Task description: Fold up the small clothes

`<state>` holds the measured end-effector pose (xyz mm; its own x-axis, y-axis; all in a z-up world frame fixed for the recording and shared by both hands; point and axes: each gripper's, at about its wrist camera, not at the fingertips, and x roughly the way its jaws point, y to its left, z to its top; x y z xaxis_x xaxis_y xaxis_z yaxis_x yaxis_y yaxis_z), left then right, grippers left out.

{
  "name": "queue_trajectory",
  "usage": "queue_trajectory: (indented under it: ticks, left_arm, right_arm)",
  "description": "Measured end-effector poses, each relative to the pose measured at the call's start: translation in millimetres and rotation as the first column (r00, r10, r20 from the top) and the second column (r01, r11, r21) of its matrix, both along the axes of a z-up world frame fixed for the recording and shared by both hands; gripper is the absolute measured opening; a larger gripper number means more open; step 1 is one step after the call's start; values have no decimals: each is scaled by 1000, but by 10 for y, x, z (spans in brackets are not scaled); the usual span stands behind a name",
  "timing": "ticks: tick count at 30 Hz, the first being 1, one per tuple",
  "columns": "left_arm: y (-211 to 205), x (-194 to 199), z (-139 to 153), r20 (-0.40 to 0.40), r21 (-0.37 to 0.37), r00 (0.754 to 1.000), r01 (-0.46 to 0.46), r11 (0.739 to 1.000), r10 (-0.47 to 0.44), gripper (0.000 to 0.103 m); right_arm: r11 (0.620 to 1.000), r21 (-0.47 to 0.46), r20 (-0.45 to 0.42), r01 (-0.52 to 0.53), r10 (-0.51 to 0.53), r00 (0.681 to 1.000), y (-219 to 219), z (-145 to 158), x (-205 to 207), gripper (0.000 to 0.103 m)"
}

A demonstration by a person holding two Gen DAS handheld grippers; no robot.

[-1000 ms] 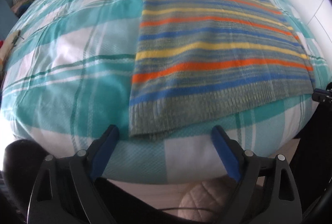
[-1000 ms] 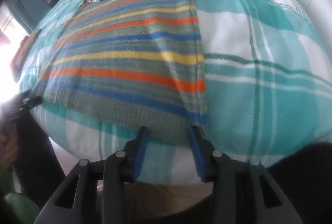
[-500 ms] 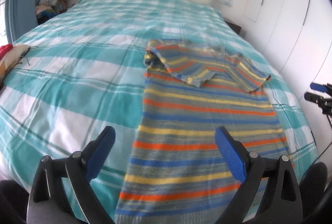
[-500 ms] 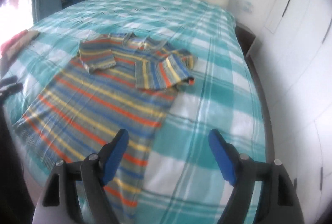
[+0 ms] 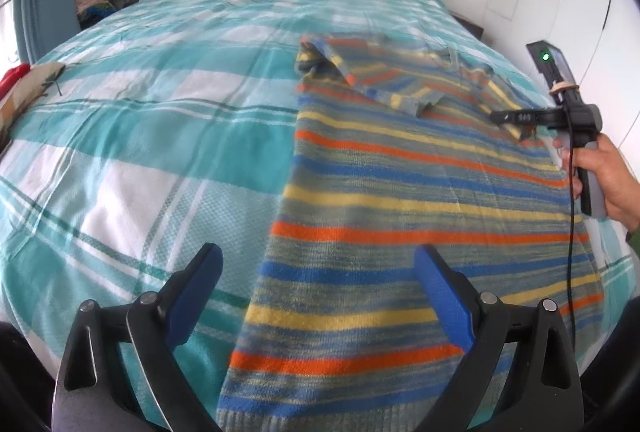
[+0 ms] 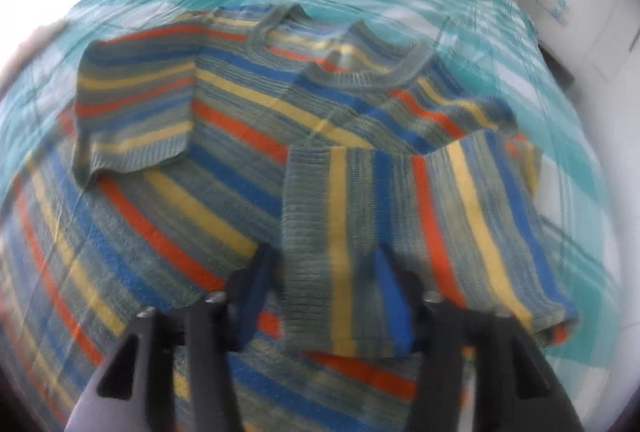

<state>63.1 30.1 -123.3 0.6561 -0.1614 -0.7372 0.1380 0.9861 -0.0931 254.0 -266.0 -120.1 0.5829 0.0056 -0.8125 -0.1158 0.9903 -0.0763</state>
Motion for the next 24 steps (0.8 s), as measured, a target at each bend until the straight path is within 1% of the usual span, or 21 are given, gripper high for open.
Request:
queue_trajectory:
  ticks: [1, 2, 4, 6, 8, 10, 12, 14, 17, 19, 20, 21, 22, 23, 24]
  left_arm:
    - [-12, 3, -15, -2, 7, 1000, 5, 1000, -5, 97]
    - [-24, -2, -21, -2, 14, 1000, 8, 1000, -8, 97]
    - [-44, -1, -16, 1, 19, 1000, 17, 1000, -17, 97]
    - [-60, 2, -11, 2, 13, 1000, 24, 1000, -24, 97]
    - [-75, 9, -19, 0, 9, 1000, 28, 1000, -28, 97]
    - [-95, 15, -45, -6, 13, 999, 31, 999, -31, 97]
    - [-105, 19, -77, -16, 7, 999, 36, 999, -36, 97]
    - [-112, 32, -106, -27, -8, 999, 42, 999, -42, 97]
    - [-117, 36, -137, -32, -23, 999, 44, 999, -45, 97]
    - [-114, 30, -157, -32, -23, 999, 41, 999, -42, 97]
    - [-112, 29, -168, -34, -24, 999, 40, 999, -41, 97]
    - [-112, 32, -179, -37, -25, 999, 38, 999, -39, 97]
    - [-116, 37, -189, -39, -24, 999, 37, 999, -38, 97]
    - [-123, 40, -200, -40, -19, 999, 35, 999, -36, 97]
    - [-132, 45, -208, -40, -14, 999, 34, 999, -35, 97]
  right_arm:
    - [999, 34, 19, 38, -39, 999, -152, 90, -57, 5]
    - [993, 91, 58, 74, -80, 995, -369, 232, -137, 5]
    - [972, 162, 120, 171, -191, 974, -873, 474, -349, 5]
    - [925, 245, 158, 291, -334, 929, -1511, 638, -650, 5]
    - [861, 315, 165, 399, -464, 871, -2121, 683, -1020, 5]
    - [797, 366, 136, 479, -555, 820, -2587, 601, -1364, 5]
    - [750, 409, 98, 520, -603, 792, -2861, 444, -1610, 5]
    - [704, 489, 61, 514, -616, 786, -2998, 251, -1771, 5]
    - [653, 605, 48, 455, -601, 798, -2994, 65, -1826, 5]
    - [616, 660, 34, 430, -597, 802, -2933, -39, -1844, 11]
    - [583, 693, 8, 425, -595, 803, -2940, -79, -1827, 13]
    - [557, 724, 2, 408, -592, 806, -2949, -95, -1816, 19]
    - [546, 739, 11, 395, -596, 803, -2944, -91, -1824, 24]
    - [556, 730, 18, 397, -597, 802, -2929, -77, -1811, 35]
    - [568, 716, 15, 405, -594, 805, -2915, -87, -1812, 35]
